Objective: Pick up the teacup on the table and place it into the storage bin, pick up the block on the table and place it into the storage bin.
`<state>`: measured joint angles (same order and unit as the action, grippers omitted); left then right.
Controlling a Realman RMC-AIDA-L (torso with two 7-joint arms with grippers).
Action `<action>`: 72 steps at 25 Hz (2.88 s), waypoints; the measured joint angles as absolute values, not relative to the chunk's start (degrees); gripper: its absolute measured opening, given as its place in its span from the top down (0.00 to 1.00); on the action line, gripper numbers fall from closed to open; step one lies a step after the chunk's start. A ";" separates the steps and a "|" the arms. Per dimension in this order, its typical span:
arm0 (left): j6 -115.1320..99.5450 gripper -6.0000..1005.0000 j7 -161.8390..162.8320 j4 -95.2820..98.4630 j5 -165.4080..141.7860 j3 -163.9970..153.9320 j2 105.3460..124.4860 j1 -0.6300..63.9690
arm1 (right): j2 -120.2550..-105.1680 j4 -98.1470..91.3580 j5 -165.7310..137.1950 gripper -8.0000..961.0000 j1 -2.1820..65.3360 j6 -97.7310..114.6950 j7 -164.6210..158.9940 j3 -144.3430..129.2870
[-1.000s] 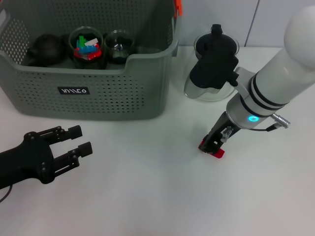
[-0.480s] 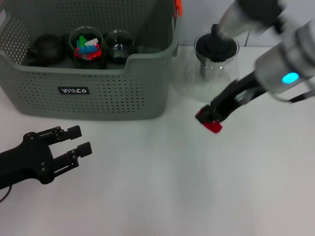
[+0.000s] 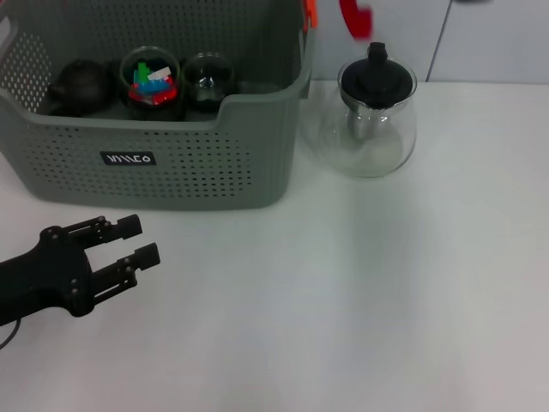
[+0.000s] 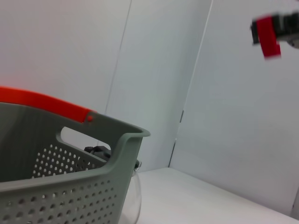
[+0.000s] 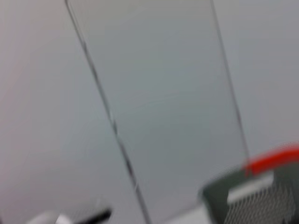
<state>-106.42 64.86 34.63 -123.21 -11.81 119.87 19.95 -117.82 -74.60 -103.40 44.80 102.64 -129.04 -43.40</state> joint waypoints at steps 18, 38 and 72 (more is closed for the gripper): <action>-106.07 0.44 64.95 33.97 -123.23 -11.41 119.97 20.53 | -121.18 -25.19 -93.40 0.79 74.09 32.54 -99.35 -71.23; -105.37 0.44 64.95 33.83 -123.23 -10.72 119.93 20.75 | -121.11 -17.15 -68.62 0.79 74.32 32.18 -77.75 -82.52; -109.89 0.43 62.20 36.67 -127.71 -18.27 119.16 21.23 | -120.05 -52.17 -85.69 0.18 14.61 87.62 -72.21 -70.74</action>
<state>-109.89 62.20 36.67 -127.71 -18.27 119.16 21.23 -120.05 -52.17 -85.69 14.61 87.62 -72.21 -70.74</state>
